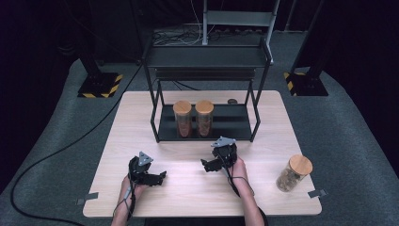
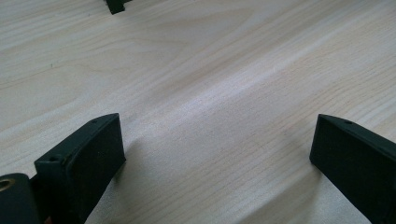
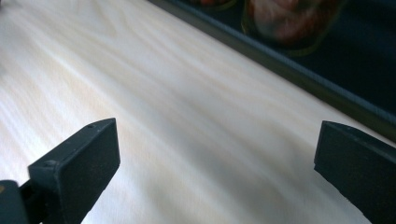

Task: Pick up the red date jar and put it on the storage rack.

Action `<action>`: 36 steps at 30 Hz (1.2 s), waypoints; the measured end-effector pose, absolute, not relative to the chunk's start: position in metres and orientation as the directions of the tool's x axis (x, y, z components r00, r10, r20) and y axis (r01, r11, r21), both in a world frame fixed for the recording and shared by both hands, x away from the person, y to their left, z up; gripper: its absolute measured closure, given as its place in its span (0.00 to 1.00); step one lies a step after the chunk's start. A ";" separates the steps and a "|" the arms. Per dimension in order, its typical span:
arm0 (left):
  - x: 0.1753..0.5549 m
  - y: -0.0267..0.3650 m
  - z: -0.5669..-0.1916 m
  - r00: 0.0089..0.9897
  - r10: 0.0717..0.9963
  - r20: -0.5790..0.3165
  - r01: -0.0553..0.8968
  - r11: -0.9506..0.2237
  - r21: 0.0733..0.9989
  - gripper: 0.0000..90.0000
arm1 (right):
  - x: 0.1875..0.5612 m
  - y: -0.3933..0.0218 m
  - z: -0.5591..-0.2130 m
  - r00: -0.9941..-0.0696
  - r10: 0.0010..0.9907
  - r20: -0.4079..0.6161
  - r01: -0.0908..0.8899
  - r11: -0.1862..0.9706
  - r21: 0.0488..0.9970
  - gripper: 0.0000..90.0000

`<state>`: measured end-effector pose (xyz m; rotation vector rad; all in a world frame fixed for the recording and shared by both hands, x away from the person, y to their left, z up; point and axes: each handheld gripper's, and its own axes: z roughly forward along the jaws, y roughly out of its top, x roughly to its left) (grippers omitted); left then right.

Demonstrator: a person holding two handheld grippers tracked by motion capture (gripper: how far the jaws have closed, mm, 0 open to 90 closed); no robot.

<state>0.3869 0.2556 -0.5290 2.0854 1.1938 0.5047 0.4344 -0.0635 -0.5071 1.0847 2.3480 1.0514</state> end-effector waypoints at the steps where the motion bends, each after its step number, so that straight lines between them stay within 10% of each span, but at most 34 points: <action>1: 0.387 0.256 -0.529 0.506 0.863 0.002 0.602 -0.354 0.715 0.03 | 0.430 -0.067 -0.509 -0.640 0.769 0.003 0.508 0.420 0.752 0.00; 36: 0.387 0.256 -0.529 0.508 0.862 0.002 0.601 -0.356 0.715 0.03 | 0.380 -0.106 -0.519 -0.560 0.828 0.006 0.596 0.398 0.697 0.00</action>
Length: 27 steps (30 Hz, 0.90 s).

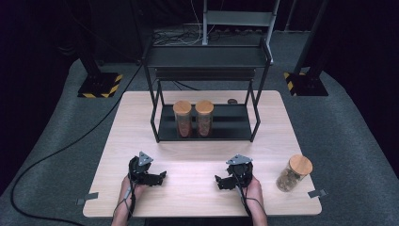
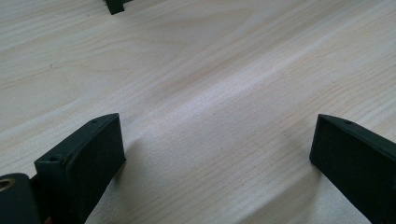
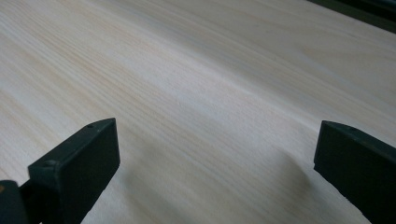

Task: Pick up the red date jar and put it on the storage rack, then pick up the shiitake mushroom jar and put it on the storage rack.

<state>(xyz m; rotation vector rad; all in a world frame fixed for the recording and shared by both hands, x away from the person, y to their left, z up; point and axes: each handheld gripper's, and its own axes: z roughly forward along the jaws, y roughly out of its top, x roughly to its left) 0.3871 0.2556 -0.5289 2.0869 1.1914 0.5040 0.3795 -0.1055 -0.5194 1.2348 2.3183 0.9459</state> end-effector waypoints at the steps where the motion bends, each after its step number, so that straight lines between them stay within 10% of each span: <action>1: 0.387 0.256 -0.529 0.508 0.861 0.002 0.601 -0.356 0.715 0.03 | 0.378 -0.106 -0.518 -0.557 0.831 0.002 0.602 0.402 0.690 0.00; 27: 0.387 0.256 -0.529 0.508 0.861 0.002 0.601 -0.356 0.715 0.03 | 0.339 -0.157 -0.437 -0.493 0.856 -0.155 0.467 0.411 0.783 0.00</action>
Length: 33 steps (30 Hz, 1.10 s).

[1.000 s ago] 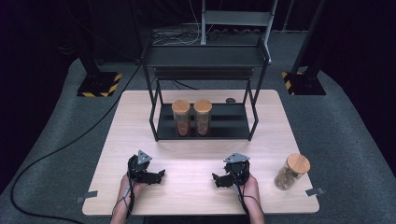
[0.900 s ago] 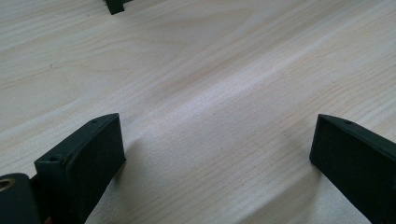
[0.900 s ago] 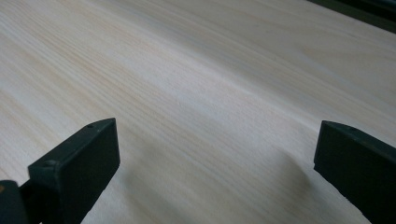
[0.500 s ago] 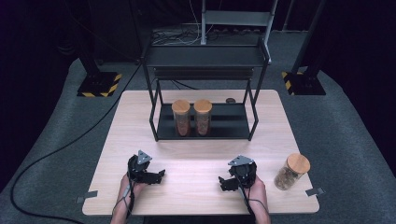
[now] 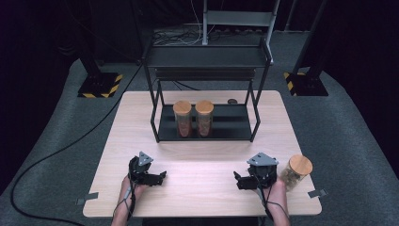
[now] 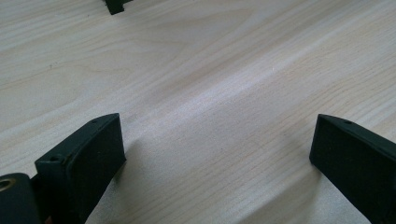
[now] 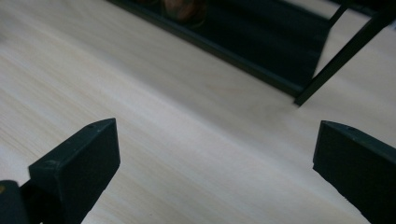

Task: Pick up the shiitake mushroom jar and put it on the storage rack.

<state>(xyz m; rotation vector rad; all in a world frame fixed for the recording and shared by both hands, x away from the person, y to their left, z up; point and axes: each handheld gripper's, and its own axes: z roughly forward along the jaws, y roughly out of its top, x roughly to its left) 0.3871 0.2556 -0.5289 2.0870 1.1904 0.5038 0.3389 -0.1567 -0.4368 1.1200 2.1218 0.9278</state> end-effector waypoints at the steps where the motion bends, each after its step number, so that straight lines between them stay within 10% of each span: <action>1: 0.387 0.256 -0.529 0.509 0.861 0.002 0.601 -0.357 0.715 0.03 | 0.337 -0.159 -0.431 -0.486 0.858 -0.163 0.459 0.409 0.789 0.00; 14: 0.387 0.256 -0.529 0.508 0.861 0.002 0.601 -0.356 0.716 0.03 | 0.309 -0.223 -0.376 -0.262 0.935 -0.240 0.369 0.327 0.870 0.00; 33: 0.387 0.255 -0.529 0.509 0.861 0.002 0.601 -0.357 0.715 0.03 | 0.291 -0.278 -0.445 -0.144 0.983 -0.110 0.388 0.158 0.908 0.00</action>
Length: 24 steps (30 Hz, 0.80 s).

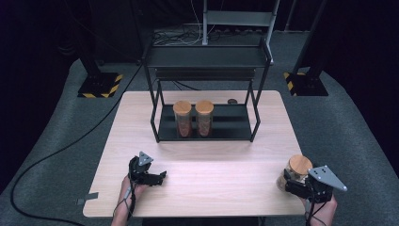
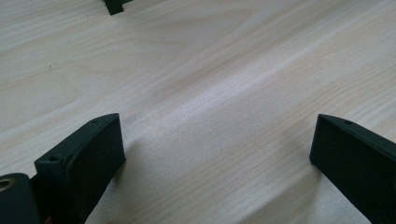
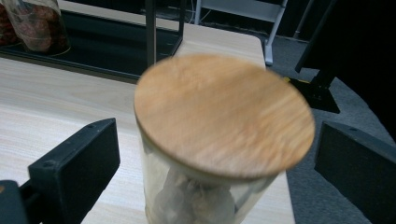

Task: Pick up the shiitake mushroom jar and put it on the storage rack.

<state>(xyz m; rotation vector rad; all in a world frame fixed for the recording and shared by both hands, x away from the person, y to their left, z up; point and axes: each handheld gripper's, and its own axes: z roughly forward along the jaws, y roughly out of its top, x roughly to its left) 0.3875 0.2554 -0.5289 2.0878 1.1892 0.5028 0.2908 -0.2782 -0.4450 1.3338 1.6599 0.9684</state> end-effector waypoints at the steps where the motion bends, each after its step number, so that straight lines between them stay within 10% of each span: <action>1: 0.387 0.255 -0.529 0.509 0.861 0.002 0.601 -0.357 0.715 0.03 | 0.290 -0.278 -0.449 -0.141 0.983 -0.115 0.380 0.161 0.911 0.00; 24: 0.387 0.255 -0.529 0.509 0.861 0.002 0.601 -0.357 0.715 0.03 | 0.296 -0.274 -0.496 -0.142 0.987 -0.080 0.304 0.120 0.945 0.00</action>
